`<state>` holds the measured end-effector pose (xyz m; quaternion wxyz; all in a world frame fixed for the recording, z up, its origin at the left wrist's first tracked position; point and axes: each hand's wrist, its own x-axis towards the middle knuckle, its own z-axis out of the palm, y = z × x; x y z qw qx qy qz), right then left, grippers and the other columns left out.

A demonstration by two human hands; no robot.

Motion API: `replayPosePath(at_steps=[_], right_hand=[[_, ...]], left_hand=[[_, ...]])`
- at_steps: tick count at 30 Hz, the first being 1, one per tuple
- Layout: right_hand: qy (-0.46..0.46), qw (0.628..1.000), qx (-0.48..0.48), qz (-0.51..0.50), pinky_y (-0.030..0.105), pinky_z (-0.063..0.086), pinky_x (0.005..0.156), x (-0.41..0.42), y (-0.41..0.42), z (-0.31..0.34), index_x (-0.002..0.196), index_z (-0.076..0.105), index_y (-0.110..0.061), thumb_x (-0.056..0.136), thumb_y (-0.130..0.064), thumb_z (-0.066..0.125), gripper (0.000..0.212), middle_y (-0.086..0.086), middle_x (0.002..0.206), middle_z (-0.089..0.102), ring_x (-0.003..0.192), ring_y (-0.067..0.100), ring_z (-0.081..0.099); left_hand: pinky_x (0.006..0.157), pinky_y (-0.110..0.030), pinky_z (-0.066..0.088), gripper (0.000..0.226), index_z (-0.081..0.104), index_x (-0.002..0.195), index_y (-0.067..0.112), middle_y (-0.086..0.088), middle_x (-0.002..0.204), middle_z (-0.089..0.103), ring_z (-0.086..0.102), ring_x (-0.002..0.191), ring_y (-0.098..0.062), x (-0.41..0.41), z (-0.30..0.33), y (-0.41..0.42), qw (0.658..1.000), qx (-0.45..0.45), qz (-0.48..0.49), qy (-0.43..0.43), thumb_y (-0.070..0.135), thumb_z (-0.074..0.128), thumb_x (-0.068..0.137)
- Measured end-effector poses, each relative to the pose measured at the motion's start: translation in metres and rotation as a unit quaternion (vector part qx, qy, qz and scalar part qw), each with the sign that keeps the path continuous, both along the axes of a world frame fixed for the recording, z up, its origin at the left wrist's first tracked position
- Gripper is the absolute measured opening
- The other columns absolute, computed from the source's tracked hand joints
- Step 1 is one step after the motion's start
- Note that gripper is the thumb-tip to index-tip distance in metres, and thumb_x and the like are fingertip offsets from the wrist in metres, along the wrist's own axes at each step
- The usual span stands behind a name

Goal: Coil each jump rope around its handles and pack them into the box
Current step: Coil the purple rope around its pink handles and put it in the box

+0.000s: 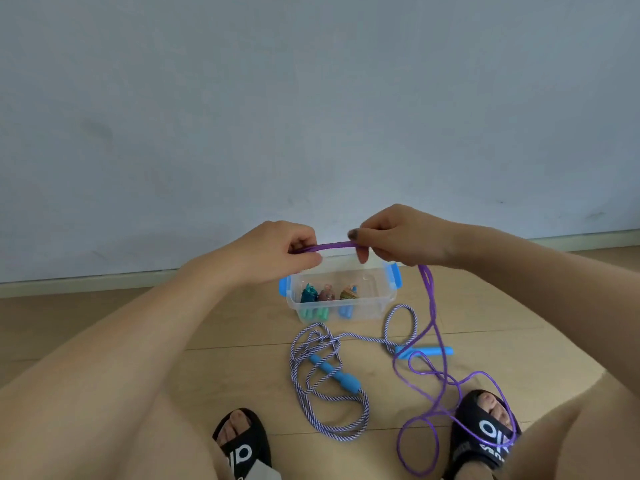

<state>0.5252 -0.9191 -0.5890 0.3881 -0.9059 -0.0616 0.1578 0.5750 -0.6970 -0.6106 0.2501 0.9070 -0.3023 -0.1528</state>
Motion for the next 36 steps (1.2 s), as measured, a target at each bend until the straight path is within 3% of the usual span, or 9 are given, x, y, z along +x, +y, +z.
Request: replayPosePath(at_steps=[7,11,14,17,23,26,30,33,36], right_hand=[[0.092,0.995,0.020,-0.020,0.025,0.036,0.047,-0.002,-0.015,-0.001,0.079,0.062,-0.007,0.102,-0.038,0.043,0.043,0.002,0.055,0.048,0.048,0.019,0.037],[0.173,0.966,0.181,-0.062,0.035,0.055,0.067,-0.003,-0.005,-0.002,0.106,0.064,-0.001,0.100,-0.052,0.041,0.056,0.017,0.088,0.071,0.067,0.026,0.063],[0.123,0.983,0.134,-0.034,0.025,0.040,0.048,-0.004,0.012,-0.004,0.089,0.060,0.001,0.098,-0.051,0.047,0.054,0.007,0.067,0.055,0.052,0.018,0.041],[0.079,0.993,0.080,-0.039,0.023,0.024,0.042,-0.003,0.015,-0.002,0.077,0.054,-0.006,0.095,-0.042,0.057,0.041,-0.001,0.057,0.040,0.048,0.013,0.027],[0.064,0.981,0.178,-0.039,0.021,0.020,0.042,-0.007,0.007,0.015,0.102,0.068,0.003,0.096,-0.019,0.059,0.025,-0.006,0.051,0.037,0.046,0.010,0.024],[0.074,0.968,0.235,-0.052,0.023,0.016,0.043,-0.006,0.007,0.015,0.102,0.069,0.000,0.096,-0.011,0.056,0.018,-0.004,0.050,0.033,0.046,0.012,0.020],[0.085,0.955,0.277,-0.061,0.024,0.015,0.043,-0.005,0.004,0.019,0.107,0.066,0.000,0.098,-0.011,0.052,0.020,0.002,0.054,0.039,0.046,0.014,0.020],[0.069,0.946,0.310,-0.071,0.022,0.020,0.042,-0.002,0.003,0.020,0.105,0.066,-0.001,0.098,-0.011,0.052,0.018,0.005,0.056,0.044,0.044,0.013,0.024],[0.055,0.945,0.310,-0.085,0.021,0.026,0.041,0.002,0.000,0.019,0.105,0.065,0.000,0.098,-0.012,0.054,0.017,0.008,0.059,0.053,0.045,0.013,0.029]], left_hand=[[0.055,-0.025,0.033,0.024,0.050,0.079,0.024,0.006,0.066,0.051,0.042,0.057,-0.010,0.005,-0.011,-0.008,0.999,0.021,-0.003,-0.043,0.039,0.052,0.098],[0.056,-0.028,0.038,0.022,0.045,0.081,0.027,0.006,0.068,0.052,0.047,0.059,-0.011,-0.007,-0.011,-0.021,0.995,0.042,-0.060,-0.067,0.037,0.049,0.099],[0.059,-0.028,0.042,0.017,0.053,0.086,0.021,0.006,0.070,0.054,0.053,0.063,-0.011,-0.012,-0.013,-0.034,0.993,0.031,-0.087,-0.076,0.033,0.052,0.098],[0.056,-0.025,0.035,0.016,0.051,0.081,0.019,0.006,0.070,0.051,0.047,0.062,-0.012,-0.010,-0.008,-0.031,0.999,-0.013,-0.045,-0.027,0.026,0.062,0.090],[0.068,-0.028,0.048,0.027,0.058,0.092,0.016,0.005,0.077,0.060,0.060,0.071,-0.009,-0.006,-0.002,-0.018,0.985,-0.053,-0.022,0.163,0.037,0.071,0.081],[0.090,-0.037,0.056,0.043,0.056,0.110,0.015,-0.004,0.101,0.068,0.068,0.099,-0.019,-0.017,-0.007,-0.025,0.956,-0.114,-0.021,0.268,0.038,0.070,0.077],[0.102,-0.033,0.047,0.047,0.055,0.124,0.025,0.009,0.119,0.068,0.060,0.108,0.004,-0.018,-0.001,-0.029,0.949,-0.147,-0.020,0.277,0.036,0.062,0.078],[0.103,-0.036,0.046,0.050,0.057,0.118,0.020,-0.001,0.115,0.069,0.064,0.108,-0.009,-0.014,0.004,-0.026,0.953,-0.162,0.003,0.257,0.042,0.065,0.073],[0.088,-0.035,0.053,0.038,0.053,0.107,0.014,-0.008,0.095,0.066,0.070,0.094,-0.023,-0.011,0.003,-0.022,0.953,-0.181,0.029,0.241,0.033,0.067,0.077]])
